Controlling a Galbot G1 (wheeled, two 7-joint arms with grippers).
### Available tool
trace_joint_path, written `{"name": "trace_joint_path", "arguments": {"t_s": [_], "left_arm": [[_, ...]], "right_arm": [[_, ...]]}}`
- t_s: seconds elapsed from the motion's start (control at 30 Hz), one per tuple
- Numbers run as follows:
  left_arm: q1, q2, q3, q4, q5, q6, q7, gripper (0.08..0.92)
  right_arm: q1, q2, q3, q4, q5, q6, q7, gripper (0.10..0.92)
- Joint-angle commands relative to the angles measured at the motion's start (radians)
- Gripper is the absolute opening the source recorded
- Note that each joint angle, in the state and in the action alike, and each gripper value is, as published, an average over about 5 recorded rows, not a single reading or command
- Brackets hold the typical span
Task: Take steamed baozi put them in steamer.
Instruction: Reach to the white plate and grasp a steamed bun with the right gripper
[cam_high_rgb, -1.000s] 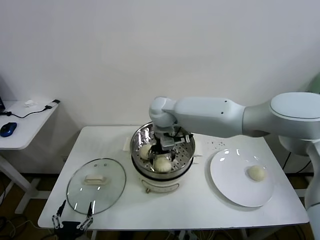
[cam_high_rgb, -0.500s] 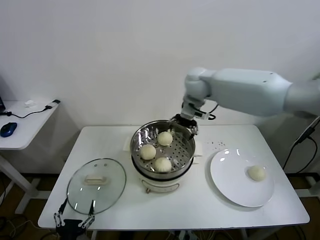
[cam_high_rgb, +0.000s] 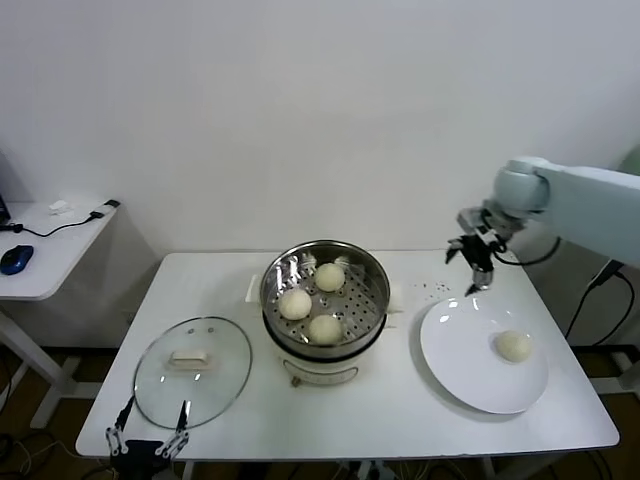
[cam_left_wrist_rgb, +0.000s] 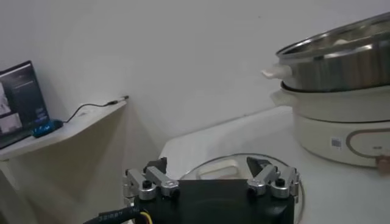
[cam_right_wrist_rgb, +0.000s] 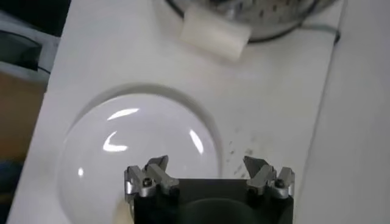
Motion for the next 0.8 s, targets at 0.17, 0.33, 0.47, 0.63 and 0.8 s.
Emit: {"name": "trace_joint_path", "arguments": {"t_s": [0.17,0.33,0.47,0.63,0.8], "left_arm": [[-0.006,-0.018,0.009,-0.028,0.001,0.026,0.004,0.823],[-0.004,-0.018,0.008,-0.024,0.011,0.027,0.004,0.823],[-0.004,-0.021,0.009,-0.021,0.02,0.028,0.004,0.823],[-0.002,-0.023,0.008,-0.016,0.025,0.027,0.004,0.823],[-0.003,-0.024,0.008,-0.011,0.029,0.027,0.003,0.823]], "right_arm": [[-0.545,-0.224,0.47,-0.088,-0.317,-0.054,-0.003,0.823],[-0.651,-0.188,0.594,-0.175,-0.346,-0.02,0.004,0.823],[-0.682,-0.151,0.633,-0.227,-0.362,-0.006,0.005,0.823],[-0.697,-0.112,0.655,-0.274,-0.386,0.01,0.01,0.823],[-0.712,-0.076,0.686,-0.316,-0.408,0.039,0.024,0.823]]}}
